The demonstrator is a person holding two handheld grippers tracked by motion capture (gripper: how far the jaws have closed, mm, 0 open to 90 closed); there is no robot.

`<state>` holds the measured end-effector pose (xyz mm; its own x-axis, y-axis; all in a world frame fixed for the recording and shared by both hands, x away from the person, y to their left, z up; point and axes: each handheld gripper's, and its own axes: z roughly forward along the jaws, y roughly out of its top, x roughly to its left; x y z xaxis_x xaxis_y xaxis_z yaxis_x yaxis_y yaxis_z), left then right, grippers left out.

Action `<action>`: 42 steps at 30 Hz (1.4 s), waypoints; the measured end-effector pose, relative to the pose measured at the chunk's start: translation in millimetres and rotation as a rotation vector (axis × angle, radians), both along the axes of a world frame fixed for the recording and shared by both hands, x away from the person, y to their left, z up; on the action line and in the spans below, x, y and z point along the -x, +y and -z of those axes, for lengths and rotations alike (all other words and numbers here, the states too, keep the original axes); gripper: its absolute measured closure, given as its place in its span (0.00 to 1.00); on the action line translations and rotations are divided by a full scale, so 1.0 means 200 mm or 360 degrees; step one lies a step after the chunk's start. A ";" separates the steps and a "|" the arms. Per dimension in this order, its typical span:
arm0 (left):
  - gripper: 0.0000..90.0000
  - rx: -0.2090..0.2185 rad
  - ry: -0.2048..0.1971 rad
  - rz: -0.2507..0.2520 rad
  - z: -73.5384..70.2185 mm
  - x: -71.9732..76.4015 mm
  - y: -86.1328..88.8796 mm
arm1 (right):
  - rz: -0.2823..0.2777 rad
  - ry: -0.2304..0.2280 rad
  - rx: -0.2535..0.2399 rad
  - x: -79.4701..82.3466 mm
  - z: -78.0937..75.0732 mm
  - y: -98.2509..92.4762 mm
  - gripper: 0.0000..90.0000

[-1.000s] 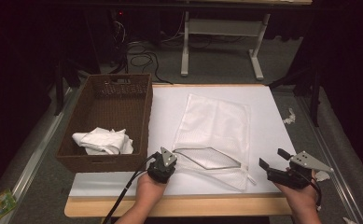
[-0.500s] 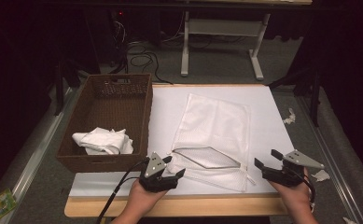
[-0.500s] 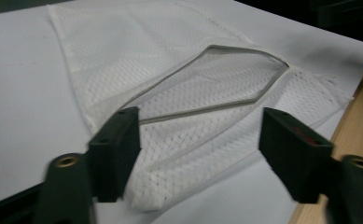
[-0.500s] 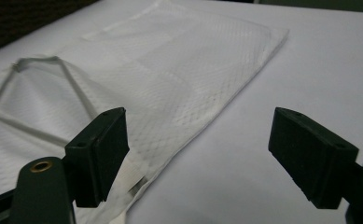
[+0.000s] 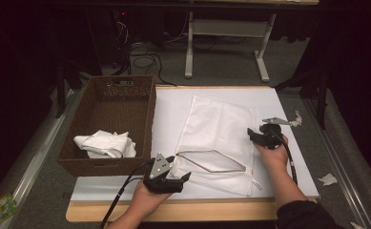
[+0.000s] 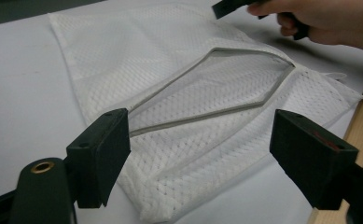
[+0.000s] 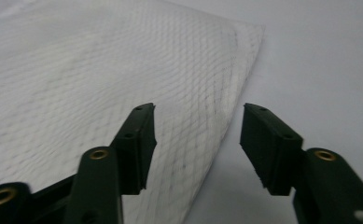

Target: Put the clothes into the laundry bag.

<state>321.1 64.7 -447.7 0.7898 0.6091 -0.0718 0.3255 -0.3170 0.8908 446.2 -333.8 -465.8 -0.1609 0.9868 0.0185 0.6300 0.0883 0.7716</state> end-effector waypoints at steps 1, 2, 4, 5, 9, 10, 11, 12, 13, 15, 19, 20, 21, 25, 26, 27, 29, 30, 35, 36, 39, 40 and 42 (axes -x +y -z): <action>0.23 0.0015 0.0007 0.0011 0.00 0.00 0.00 | 0.0004 0.0017 -0.0012 -0.03 0.01 0.00 0.59; 0.23 0.0018 0.0002 0.0017 0.00 0.01 0.00 | 0.0025 0.0042 -0.0007 -0.06 0.02 0.00 0.60; 0.23 0.0029 -0.0015 0.0020 -0.01 0.01 0.01 | 0.0060 0.0085 0.0010 -0.12 0.05 0.01 0.64; 0.23 0.0033 -0.0017 0.0018 -0.01 0.02 0.01 | 0.0065 0.0113 0.0010 -0.14 0.05 0.01 0.66; 0.23 0.0044 -0.0021 0.0023 -0.01 0.02 0.01 | 0.0061 0.0144 0.0068 -0.17 0.04 0.03 0.99; 0.24 0.0042 -0.0025 0.0022 -0.01 0.02 0.02 | 0.0060 0.0149 0.0068 -0.16 0.04 0.03 1.00; 0.24 0.0045 -0.0026 0.0019 -0.01 0.01 0.02 | 0.0054 0.0149 0.0084 -0.16 0.03 0.03 1.00; 0.24 0.0047 -0.0026 0.0015 -0.01 0.01 0.02 | 0.0044 0.0143 0.0106 -0.15 0.02 0.02 1.00; 0.24 0.0044 -0.0027 0.0012 -0.01 0.01 0.02 | 0.0041 0.0148 0.0111 -0.13 0.02 0.01 1.00; 0.25 0.0037 -0.0033 0.0004 -0.01 0.00 0.02 | 0.0041 0.0122 0.0107 -0.10 0.00 -0.03 1.00; 0.25 0.0036 -0.0043 -0.0008 -0.01 0.00 0.02 | 0.0049 0.0117 0.0109 0.01 -0.01 -0.12 1.00; 0.25 0.0040 -0.0044 -0.0007 -0.01 0.00 0.01 | 0.0052 0.0115 0.0118 0.04 -0.01 -0.15 1.00; 0.25 0.0043 -0.0046 -0.0007 -0.01 0.00 0.01 | 0.0060 0.0112 0.0107 0.07 0.00 -0.17 1.00; 0.25 0.0059 -0.0045 0.0012 -0.01 0.00 0.01 | 0.0086 0.0099 0.0090 0.20 0.01 -0.24 0.99; 0.26 0.0069 -0.0039 0.0022 -0.01 0.00 0.01 | 0.0096 0.0085 0.0080 0.23 0.01 -0.26 0.97; 0.26 0.0076 -0.0045 0.0024 -0.01 0.01 0.01 | 0.0096 0.0071 0.0072 0.26 0.01 -0.27 0.91; 0.26 0.0072 -0.0056 0.0022 -0.01 0.01 0.01 | 0.0082 0.0026 0.0054 0.31 0.01 -0.27 0.78; 0.26 0.0065 -0.0056 0.0027 -0.01 0.01 0.01 | 0.0057 0.0002 0.0046 0.33 0.00 -0.27 0.73; 0.24 0.0034 -0.0047 0.0011 0.00 0.00 0.00 | -0.0039 -0.0076 -0.0013 0.47 -0.06 -0.20 0.37; 0.23 0.0034 -0.0040 0.0004 0.00 -0.01 0.00 | -0.0055 -0.0093 -0.0017 0.49 -0.07 -0.18 0.32; 0.22 0.0045 -0.0012 0.0003 0.00 -0.01 0.01 | -0.0129 -0.0160 0.0006 0.57 -0.12 -0.11 0.19; 0.22 0.0047 -0.0011 0.0003 0.00 0.00 0.01 | -0.0156 -0.0185 0.0004 0.60 -0.14 -0.09 0.17; 0.22 0.0038 -0.0015 0.0008 0.00 0.00 0.00 | -0.0212 -0.0211 0.0002 0.67 -0.16 -0.05 0.16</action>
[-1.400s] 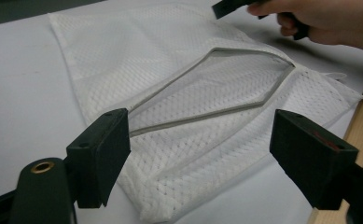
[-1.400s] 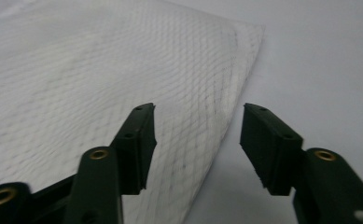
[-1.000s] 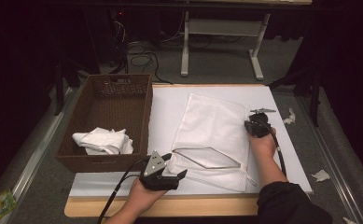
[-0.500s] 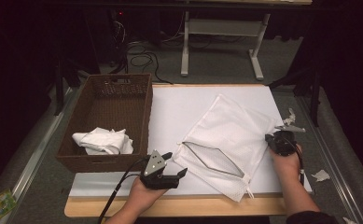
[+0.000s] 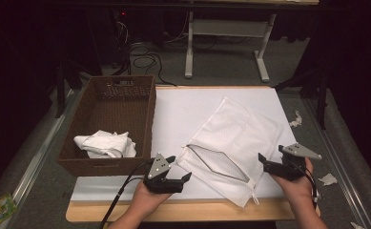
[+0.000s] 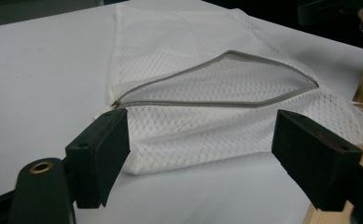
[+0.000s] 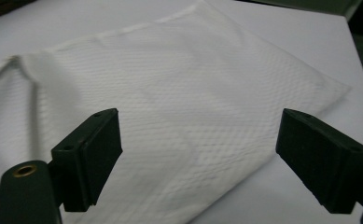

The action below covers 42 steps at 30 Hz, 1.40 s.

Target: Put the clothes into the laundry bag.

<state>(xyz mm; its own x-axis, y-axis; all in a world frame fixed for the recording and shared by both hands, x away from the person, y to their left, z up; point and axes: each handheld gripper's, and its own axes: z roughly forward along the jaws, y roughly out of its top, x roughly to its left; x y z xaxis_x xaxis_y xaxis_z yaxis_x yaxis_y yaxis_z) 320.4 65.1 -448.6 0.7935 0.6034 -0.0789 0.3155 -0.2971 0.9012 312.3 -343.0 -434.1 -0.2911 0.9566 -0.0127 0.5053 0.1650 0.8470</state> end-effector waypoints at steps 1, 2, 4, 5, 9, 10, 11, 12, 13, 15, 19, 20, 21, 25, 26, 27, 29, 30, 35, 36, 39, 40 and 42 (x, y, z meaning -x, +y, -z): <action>0.22 -0.0001 -0.0001 0.0003 0.00 0.00 0.00 | -0.0031 -0.0023 0.0009 0.03 -0.01 0.02 0.16; 0.21 -0.0002 0.0002 0.0012 0.00 0.01 -0.01 | -0.0046 -0.0035 0.0010 0.06 -0.02 0.04 0.16; 0.20 0.0003 0.0019 0.0025 0.00 0.01 -0.01 | -0.0084 -0.0066 -0.0014 0.11 -0.03 0.07 0.16; 0.20 0.0004 0.0024 0.0031 0.00 0.01 -0.02 | -0.0118 -0.0061 -0.0036 0.13 -0.02 0.09 0.16; 0.20 -0.0011 -0.0001 0.0019 0.00 0.03 -0.03 | -0.0216 -0.0054 -0.0053 0.12 -0.01 0.13 0.16; 0.20 -0.0019 0.0002 0.0022 0.00 0.03 -0.04 | -0.0229 -0.0052 -0.0065 0.11 -0.01 0.14 0.16; 0.21 -0.0031 0.0008 0.0027 0.00 0.03 -0.04 | -0.0242 -0.0049 -0.0077 0.11 -0.01 0.14 0.16; 0.21 -0.0034 0.0010 0.0028 0.00 0.03 -0.05 | -0.0253 -0.0054 -0.0080 0.10 -0.01 0.13 0.16; 0.21 -0.0043 0.0002 0.0030 0.00 0.03 -0.05 | -0.0250 -0.0047 -0.0081 0.10 -0.01 0.13 0.16; 0.21 -0.0061 -0.0020 0.0028 0.00 0.03 -0.05 | -0.0246 -0.0023 -0.0098 0.10 0.00 0.13 0.15; 0.20 -0.0085 -0.0010 0.0011 0.01 0.03 -0.05 | -0.0237 -0.0010 -0.0110 0.09 0.00 0.12 0.15; 0.18 -0.0091 -0.0011 -0.0002 0.00 0.03 -0.05 | -0.0242 -0.0018 -0.0102 0.09 0.00 0.12 0.16; 0.17 -0.0093 -0.0017 -0.0013 0.00 0.03 -0.05 | -0.0246 -0.0002 -0.0099 0.09 0.00 0.12 0.17; 0.16 -0.0100 -0.0037 -0.0029 -0.02 0.03 -0.04 | -0.0256 0.0006 -0.0082 0.09 0.00 0.12 0.17; 0.16 -0.0101 -0.0040 -0.0029 -0.03 0.03 -0.03 | -0.0249 0.0006 -0.0085 0.09 -0.01 0.12 0.17; 0.16 -0.0098 -0.0048 -0.0031 -0.04 0.04 -0.03 | -0.0249 0.0002 -0.0081 0.09 -0.01 0.12 0.17; 0.15 -0.0098 -0.0066 -0.0030 -0.06 0.05 -0.03 | -0.0255 -0.0004 -0.0083 0.09 -0.01 0.12 0.17; 0.15 -0.0093 -0.0073 -0.0029 -0.08 0.05 -0.02 | -0.0252 -0.0003 -0.0082 0.09 -0.01 0.12 0.16; 0.06 -0.0081 -0.0138 -0.0001 -0.18 0.09 -0.02 | -0.0251 0.0014 -0.0088 0.09 0.00 0.13 0.14; 0.04 -0.0056 -0.0129 0.0002 -0.21 0.09 -0.01 | -0.0254 0.0012 -0.0080 0.09 0.00 0.13 0.14; 0.00 -0.0005 -0.0166 -0.0020 -0.26 0.10 0.02 | -0.0258 0.0020 -0.0085 0.08 0.01 0.13 0.14; 0.00 0.0012 -0.0187 -0.0031 -0.28 0.11 0.04 | -0.0262 0.0034 -0.0082 0.08 0.01 0.13 0.14; 0.00 0.0039 -0.0238 -0.0073 -0.31 0.12 0.07 | -0.0259 0.0042 -0.0080 0.08 0.01 0.13 0.14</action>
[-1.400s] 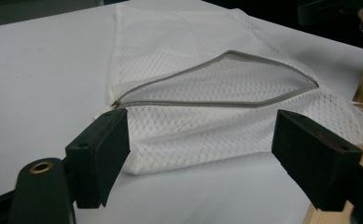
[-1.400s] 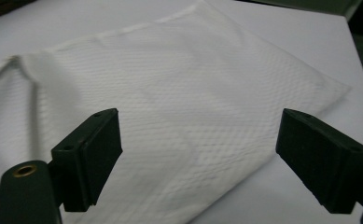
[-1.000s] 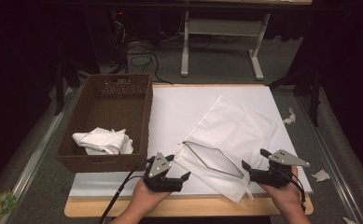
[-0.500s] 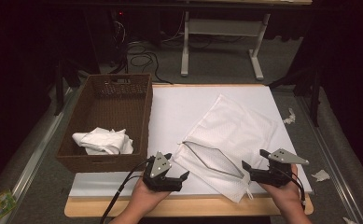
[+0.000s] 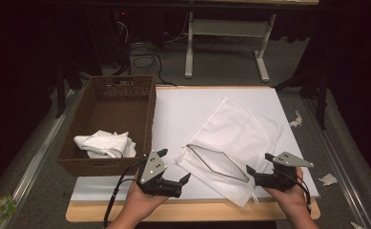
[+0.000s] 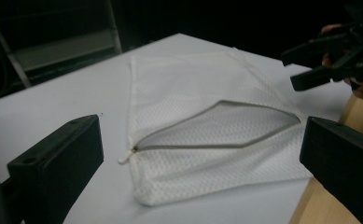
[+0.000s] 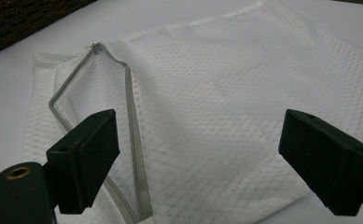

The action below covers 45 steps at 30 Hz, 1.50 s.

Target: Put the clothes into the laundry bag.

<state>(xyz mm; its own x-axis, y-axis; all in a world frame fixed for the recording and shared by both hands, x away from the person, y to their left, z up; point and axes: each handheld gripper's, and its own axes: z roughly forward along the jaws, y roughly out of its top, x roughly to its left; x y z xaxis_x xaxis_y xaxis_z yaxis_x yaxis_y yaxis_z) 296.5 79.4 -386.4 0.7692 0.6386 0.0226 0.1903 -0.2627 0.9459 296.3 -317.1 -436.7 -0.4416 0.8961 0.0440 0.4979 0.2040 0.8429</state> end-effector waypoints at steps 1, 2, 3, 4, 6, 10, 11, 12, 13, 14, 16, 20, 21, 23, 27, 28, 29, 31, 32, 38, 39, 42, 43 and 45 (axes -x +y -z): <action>0.00 0.0013 -0.0017 -0.0014 -0.02 0.00 0.02 | 0.0000 -0.0002 0.0002 0.00 0.00 0.00 0.14; 0.00 0.0025 -0.0025 -0.0031 -0.03 0.00 0.04 | 0.0006 0.0001 -0.0006 0.00 0.00 0.00 0.14; 0.00 0.0035 -0.0026 -0.0047 -0.04 0.00 0.06 | 0.0002 -0.0007 -0.0012 0.00 0.00 -0.01 0.14; 0.00 0.0048 -0.0023 -0.0065 -0.06 -0.01 0.08 | 0.0005 -0.0004 -0.0017 0.00 0.00 -0.01 0.14; 0.00 0.0050 -0.0024 -0.0110 -0.07 -0.02 0.12 | 0.0011 -0.0007 -0.0010 0.00 0.00 -0.01 0.14; 0.00 0.0029 -0.0036 -0.0216 -0.07 -0.06 0.20 | 0.0010 -0.0011 -0.0010 0.00 0.00 -0.01 0.14; 0.00 0.0039 -0.0031 -0.0240 -0.08 -0.07 0.23 | 0.0009 -0.0010 -0.0008 0.00 0.00 -0.01 0.14; 0.00 0.0045 -0.0025 -0.0266 -0.08 -0.08 0.25 | 0.0009 -0.0010 -0.0008 0.00 0.00 -0.01 0.14; 0.00 0.0045 -0.0029 -0.0297 -0.08 -0.09 0.28 | 0.0009 -0.0010 -0.0008 0.00 0.00 -0.01 0.14; 0.01 0.0041 -0.0033 -0.0329 -0.08 -0.10 0.30 | 0.0012 -0.0006 -0.0012 0.00 0.00 -0.01 0.14; 0.01 0.0060 -0.0015 -0.0388 -0.08 -0.12 0.35 | 0.0012 -0.0002 -0.0018 0.00 0.00 -0.01 0.14; 0.01 0.0082 -0.0017 -0.0499 -0.10 -0.14 0.46 | -0.0006 0.0000 -0.0034 0.00 0.00 -0.02 0.14; 0.01 0.0083 -0.0027 -0.0535 -0.11 -0.15 0.49 | -0.0010 -0.0005 -0.0032 0.00 0.00 -0.02 0.14; 0.02 0.0091 -0.0047 -0.0596 -0.12 -0.15 0.54 | -0.0001 0.0001 -0.0042 0.00 0.00 -0.02 0.14; 0.02 0.0124 -0.0073 -0.0718 -0.15 -0.15 0.66 | -0.0011 0.0002 -0.0055 -0.01 0.00 -0.02 0.15; 0.03 0.0121 -0.0079 -0.0759 -0.15 -0.15 0.68 | -0.0012 0.0003 -0.0056 -0.01 0.00 -0.02 0.15; 0.04 0.0110 -0.0063 -0.0779 -0.13 -0.16 0.70 | -0.0008 0.0007 -0.0059 -0.01 0.00 -0.02 0.15; 0.03 0.0103 -0.0022 -0.0771 -0.12 -0.17 0.71 | -0.0013 0.0007 -0.0056 -0.01 0.00 -0.02 0.15; 0.03 0.0113 -0.0019 -0.0765 -0.11 -0.17 0.70 | -0.0009 0.0012 -0.0057 -0.01 0.00 -0.02 0.15; 0.03 0.0103 -0.0030 -0.0747 -0.12 -0.17 0.68 | -0.0008 0.0003 -0.0050 -0.01 0.00 -0.02 0.15; 0.03 0.0108 -0.0023 -0.0745 -0.11 -0.17 0.68 | -0.0006 0.0006 -0.0050 -0.01 0.00 -0.02 0.15; 0.03 0.0106 -0.0014 -0.0753 -0.11 -0.18 0.69 | -0.0009 0.0010 -0.0055 -0.01 0.00 -0.02 0.15; 0.03 0.0112 -0.0009 -0.0756 -0.10 -0.18 0.69 | -0.0010 0.0010 -0.0056 -0.01 0.00 -0.02 0.15; 0.05 0.0125 0.0002 -0.0744 -0.09 -0.18 0.69 | -0.0016 0.0003 -0.0056 0.00 0.00 -0.02 0.15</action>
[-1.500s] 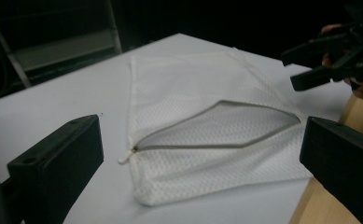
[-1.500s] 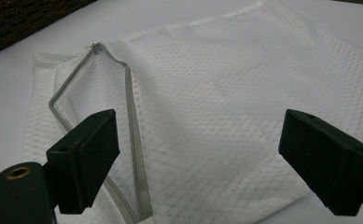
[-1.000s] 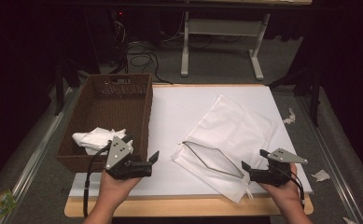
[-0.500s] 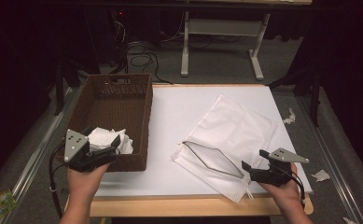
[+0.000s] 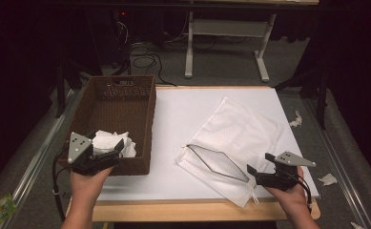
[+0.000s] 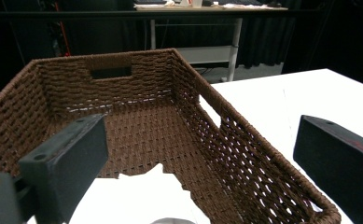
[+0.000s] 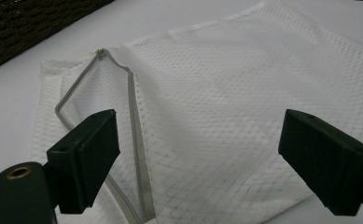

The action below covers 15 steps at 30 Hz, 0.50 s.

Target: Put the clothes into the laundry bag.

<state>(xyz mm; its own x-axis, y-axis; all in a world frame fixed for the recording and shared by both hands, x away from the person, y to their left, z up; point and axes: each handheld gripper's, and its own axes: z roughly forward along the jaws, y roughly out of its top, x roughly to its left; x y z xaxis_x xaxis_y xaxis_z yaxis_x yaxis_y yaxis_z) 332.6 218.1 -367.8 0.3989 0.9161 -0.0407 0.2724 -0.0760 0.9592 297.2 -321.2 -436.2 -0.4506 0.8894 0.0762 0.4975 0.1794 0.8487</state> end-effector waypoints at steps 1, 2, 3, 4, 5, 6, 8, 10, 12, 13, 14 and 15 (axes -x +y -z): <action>0.06 0.0013 0.0007 0.0012 0.01 0.00 0.00 | -0.0001 0.0000 -0.0001 0.00 0.00 0.00 0.15; 0.07 0.0053 0.0027 0.0043 0.01 -0.01 0.00 | 0.0005 0.0005 -0.0004 0.00 0.00 0.00 0.15; 0.07 0.0094 0.0047 0.0063 0.02 -0.02 0.01 | 0.0009 0.0013 -0.0009 0.00 0.00 0.00 0.15; 0.08 0.0110 0.0055 0.0079 0.03 -0.02 0.01 | 0.0011 0.0010 -0.0006 0.00 0.00 0.00 0.15; 0.08 0.0107 0.0050 0.0081 0.04 -0.02 0.01 | 0.0013 0.0011 -0.0013 0.00 0.00 0.00 0.15; 0.09 0.0088 0.0050 0.0079 0.04 -0.03 0.00 | 0.0014 0.0016 -0.0016 0.00 0.00 0.00 0.15; 0.09 0.0034 0.0032 0.0064 0.04 -0.03 -0.01 | 0.0006 0.0021 -0.0037 0.00 0.00 0.00 0.15; 0.09 0.0016 0.0027 0.0055 0.04 -0.04 -0.03 | -0.0005 0.0018 -0.0047 0.00 0.00 0.00 0.15; 0.09 0.0028 0.0065 0.0070 0.04 -0.07 -0.04 | -0.0016 0.0021 -0.0037 0.00 0.00 0.00 0.15; 0.09 0.0023 0.0075 0.0061 0.04 -0.08 -0.04 | -0.0023 0.0025 -0.0046 -0.01 0.01 0.00 0.15; 0.09 0.0020 0.0092 0.0051 0.03 -0.11 -0.04 | -0.0025 0.0035 -0.0043 -0.01 0.01 0.00 0.15; 0.10 -0.0003 0.0126 0.0050 0.02 -0.13 -0.05 | -0.0027 0.0047 -0.0045 -0.01 0.01 0.01 0.15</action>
<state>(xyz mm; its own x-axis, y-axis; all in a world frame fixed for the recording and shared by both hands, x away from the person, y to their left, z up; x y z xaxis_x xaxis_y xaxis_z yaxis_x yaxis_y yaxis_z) 358.1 208.9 -372.2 0.4230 0.9033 -0.0714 0.3450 -0.0877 0.9345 299.4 -320.2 -438.4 -0.4629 0.8790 0.1145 0.5193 0.1643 0.8387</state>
